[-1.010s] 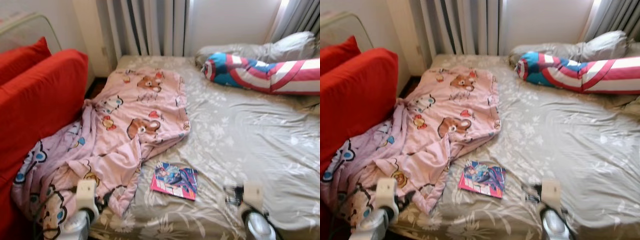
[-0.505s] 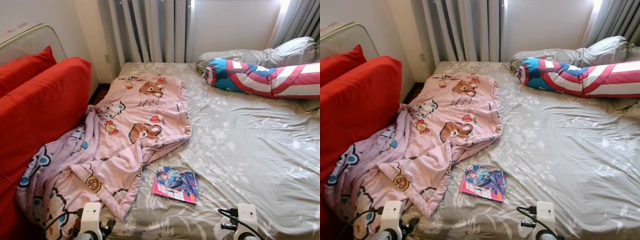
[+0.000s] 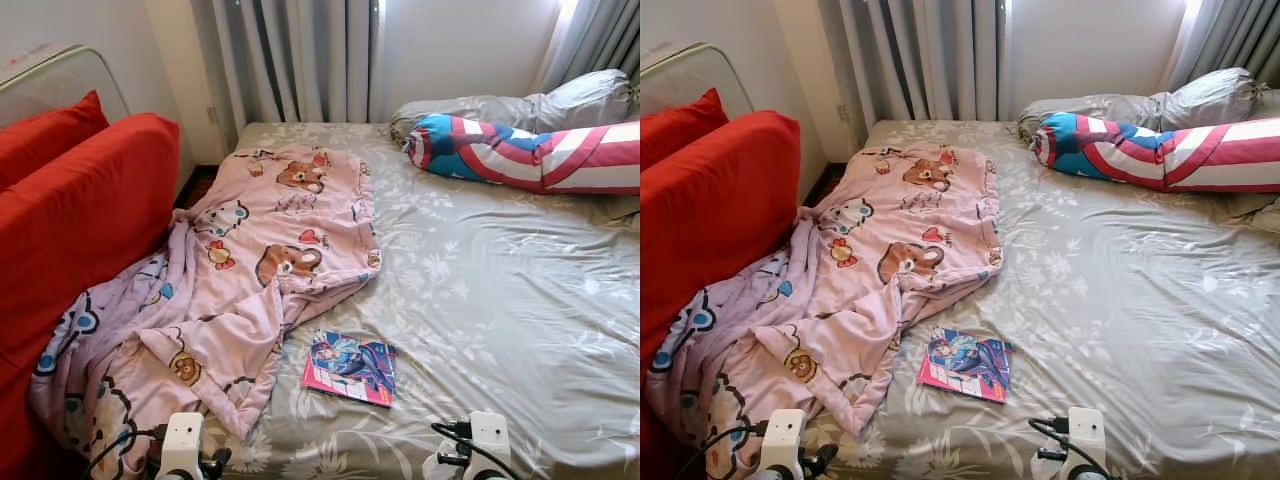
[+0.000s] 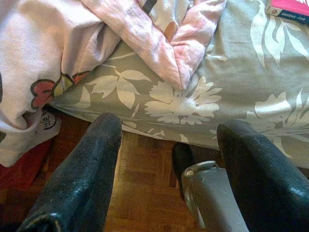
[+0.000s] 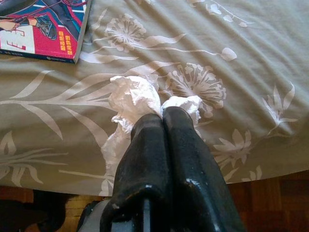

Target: Clean up the room

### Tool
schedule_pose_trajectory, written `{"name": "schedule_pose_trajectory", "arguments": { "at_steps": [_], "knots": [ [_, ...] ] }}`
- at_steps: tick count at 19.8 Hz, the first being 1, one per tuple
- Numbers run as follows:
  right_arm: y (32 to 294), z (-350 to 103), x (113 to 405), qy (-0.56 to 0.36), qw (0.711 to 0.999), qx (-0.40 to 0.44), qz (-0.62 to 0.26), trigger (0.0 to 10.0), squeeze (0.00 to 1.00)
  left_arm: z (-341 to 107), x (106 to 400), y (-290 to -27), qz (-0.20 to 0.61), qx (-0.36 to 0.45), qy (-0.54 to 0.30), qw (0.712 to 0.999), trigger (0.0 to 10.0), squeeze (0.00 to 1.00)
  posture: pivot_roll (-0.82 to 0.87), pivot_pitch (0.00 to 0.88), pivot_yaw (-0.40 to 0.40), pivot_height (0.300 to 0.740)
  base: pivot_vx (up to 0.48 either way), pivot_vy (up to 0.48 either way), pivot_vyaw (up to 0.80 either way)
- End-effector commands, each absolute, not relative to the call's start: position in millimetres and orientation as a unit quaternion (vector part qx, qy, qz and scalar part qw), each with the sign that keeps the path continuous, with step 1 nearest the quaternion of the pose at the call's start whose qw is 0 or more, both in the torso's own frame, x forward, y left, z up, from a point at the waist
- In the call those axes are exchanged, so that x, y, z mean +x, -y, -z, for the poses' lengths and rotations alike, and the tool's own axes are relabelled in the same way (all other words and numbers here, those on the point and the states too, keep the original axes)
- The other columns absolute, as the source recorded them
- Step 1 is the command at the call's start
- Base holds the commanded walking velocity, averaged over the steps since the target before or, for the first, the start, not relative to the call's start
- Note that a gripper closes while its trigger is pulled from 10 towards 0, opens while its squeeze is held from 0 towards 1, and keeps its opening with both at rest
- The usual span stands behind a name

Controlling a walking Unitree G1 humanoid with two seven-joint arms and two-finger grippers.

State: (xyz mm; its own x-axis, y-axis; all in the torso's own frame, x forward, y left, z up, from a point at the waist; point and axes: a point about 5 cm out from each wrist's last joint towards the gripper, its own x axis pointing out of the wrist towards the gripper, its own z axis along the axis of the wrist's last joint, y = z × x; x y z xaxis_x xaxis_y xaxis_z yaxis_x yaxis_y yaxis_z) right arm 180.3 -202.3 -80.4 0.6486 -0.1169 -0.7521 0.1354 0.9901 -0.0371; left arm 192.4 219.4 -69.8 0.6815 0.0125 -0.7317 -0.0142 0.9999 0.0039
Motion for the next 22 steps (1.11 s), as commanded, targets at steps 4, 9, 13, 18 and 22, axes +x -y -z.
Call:
{"name": "schedule_pose_trajectory", "arguments": {
  "at_steps": [4, 9, 13, 18, 22],
  "knots": [
    [200, 84, 174, -0.427, 0.902, 0.010, 0.067, 10.0, 0.00, 73, 184, -227, -0.029, -0.009, -0.410, 0.911, 10.0, 0.00, 0.01, 0.051, 0.027, 0.740, -0.139, 0.000, 0.00],
    [200, 86, 169, -0.435, 0.898, 0.010, 0.065, 10.0, 0.00, 77, 173, -233, -0.054, -0.023, -0.421, 0.905, 10.0, 0.00, 0.01, 0.048, 0.029, 0.740, -0.284, 0.000, 0.00],
    [199, 88, 167, -0.440, 0.896, 0.011, 0.062, 10.0, 0.00, 80, 164, -237, -0.060, -0.021, -0.431, 0.900, 10.0, 0.00, 0.02, 0.045, 0.028, 0.740, -0.278, 0.000, 0.00],
    [198, 89, 165, -0.443, 0.894, 0.012, 0.060, 10.0, 0.00, 81, 164, -235, -0.055, -0.023, -0.431, 0.900, 10.0, 0.00, 0.01, 0.035, 0.028, 0.740, -0.272, 0.000, 0.00],
    [197, 90, 163, -0.446, 0.893, 0.010, 0.057, 10.0, 0.00, 82, 163, -231, -0.050, -0.023, -0.434, 0.899, 10.0, 0.00, 0.01, 0.030, 0.027, 0.740, -0.268, 0.000, 0.00]
  ]
}}
